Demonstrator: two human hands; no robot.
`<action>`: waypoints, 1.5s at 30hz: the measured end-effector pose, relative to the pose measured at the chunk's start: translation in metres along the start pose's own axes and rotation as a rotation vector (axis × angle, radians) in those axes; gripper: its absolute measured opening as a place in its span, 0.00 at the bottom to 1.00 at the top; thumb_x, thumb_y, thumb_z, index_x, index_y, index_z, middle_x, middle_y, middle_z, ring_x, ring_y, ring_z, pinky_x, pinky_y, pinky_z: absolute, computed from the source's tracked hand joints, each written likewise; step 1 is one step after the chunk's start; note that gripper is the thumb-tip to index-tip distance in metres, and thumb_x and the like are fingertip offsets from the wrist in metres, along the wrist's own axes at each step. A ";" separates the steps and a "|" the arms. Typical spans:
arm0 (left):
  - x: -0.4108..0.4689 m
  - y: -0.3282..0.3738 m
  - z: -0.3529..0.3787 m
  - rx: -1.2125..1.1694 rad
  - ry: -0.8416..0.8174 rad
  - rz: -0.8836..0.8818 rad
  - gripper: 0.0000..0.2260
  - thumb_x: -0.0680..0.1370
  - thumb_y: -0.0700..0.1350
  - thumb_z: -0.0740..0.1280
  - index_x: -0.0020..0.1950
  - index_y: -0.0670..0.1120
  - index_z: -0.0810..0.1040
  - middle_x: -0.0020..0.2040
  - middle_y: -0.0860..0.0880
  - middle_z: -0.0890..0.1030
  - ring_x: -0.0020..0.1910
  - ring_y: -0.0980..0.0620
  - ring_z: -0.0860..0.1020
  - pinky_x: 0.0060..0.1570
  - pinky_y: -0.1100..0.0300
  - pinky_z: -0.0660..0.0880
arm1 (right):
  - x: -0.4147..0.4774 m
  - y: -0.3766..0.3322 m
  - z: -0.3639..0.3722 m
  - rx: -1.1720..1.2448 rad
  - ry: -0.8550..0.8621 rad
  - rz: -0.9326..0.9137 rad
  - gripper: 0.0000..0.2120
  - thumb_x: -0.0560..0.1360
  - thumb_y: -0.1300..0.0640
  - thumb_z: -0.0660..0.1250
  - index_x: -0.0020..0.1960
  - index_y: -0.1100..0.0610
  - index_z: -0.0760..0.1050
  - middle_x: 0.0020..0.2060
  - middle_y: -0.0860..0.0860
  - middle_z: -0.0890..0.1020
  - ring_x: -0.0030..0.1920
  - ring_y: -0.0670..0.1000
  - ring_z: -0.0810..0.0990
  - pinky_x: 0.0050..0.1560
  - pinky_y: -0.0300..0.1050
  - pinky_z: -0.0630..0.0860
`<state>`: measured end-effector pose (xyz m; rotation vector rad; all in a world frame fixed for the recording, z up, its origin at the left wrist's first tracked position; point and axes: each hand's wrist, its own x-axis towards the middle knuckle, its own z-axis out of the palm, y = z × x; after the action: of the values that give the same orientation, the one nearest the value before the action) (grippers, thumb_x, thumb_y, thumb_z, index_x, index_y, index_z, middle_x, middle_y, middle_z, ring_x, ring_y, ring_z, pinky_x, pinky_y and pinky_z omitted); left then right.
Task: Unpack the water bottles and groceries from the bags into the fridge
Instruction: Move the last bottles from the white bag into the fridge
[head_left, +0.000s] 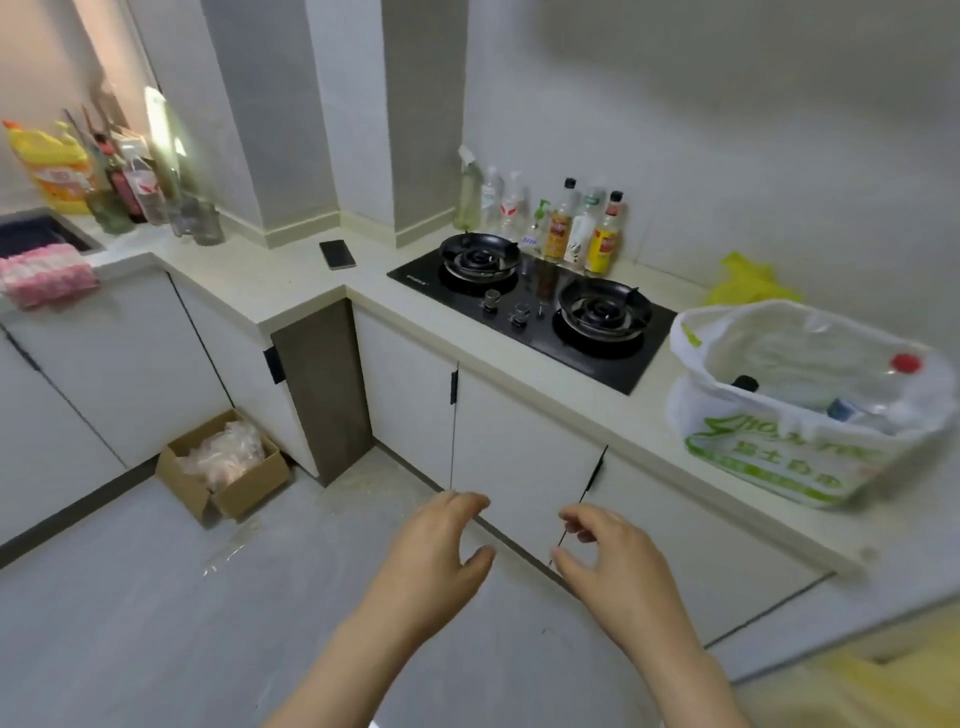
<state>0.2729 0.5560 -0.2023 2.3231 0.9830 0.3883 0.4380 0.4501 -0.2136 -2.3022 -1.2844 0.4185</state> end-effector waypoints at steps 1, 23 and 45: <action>0.008 0.007 0.005 0.000 -0.005 0.010 0.20 0.78 0.51 0.63 0.70 0.53 0.67 0.65 0.58 0.71 0.64 0.60 0.69 0.59 0.71 0.64 | 0.004 0.009 -0.005 0.008 0.011 0.011 0.17 0.74 0.50 0.68 0.62 0.46 0.74 0.53 0.39 0.78 0.53 0.39 0.76 0.51 0.34 0.70; 0.249 0.091 0.056 -0.091 -0.145 0.330 0.19 0.77 0.49 0.65 0.68 0.53 0.70 0.63 0.58 0.73 0.60 0.60 0.72 0.58 0.70 0.67 | 0.143 0.113 -0.099 0.079 0.326 0.282 0.16 0.72 0.53 0.71 0.60 0.47 0.76 0.50 0.40 0.79 0.51 0.41 0.77 0.52 0.37 0.72; 0.392 0.208 0.154 -0.122 -0.250 0.410 0.19 0.76 0.50 0.67 0.67 0.55 0.71 0.59 0.61 0.73 0.54 0.65 0.71 0.55 0.71 0.67 | 0.233 0.251 -0.208 0.134 0.501 0.397 0.15 0.73 0.52 0.71 0.59 0.48 0.77 0.48 0.39 0.79 0.52 0.41 0.78 0.54 0.39 0.73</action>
<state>0.7292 0.6630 -0.1808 2.3819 0.3520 0.2972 0.8362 0.4835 -0.1809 -2.3371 -0.5454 0.0375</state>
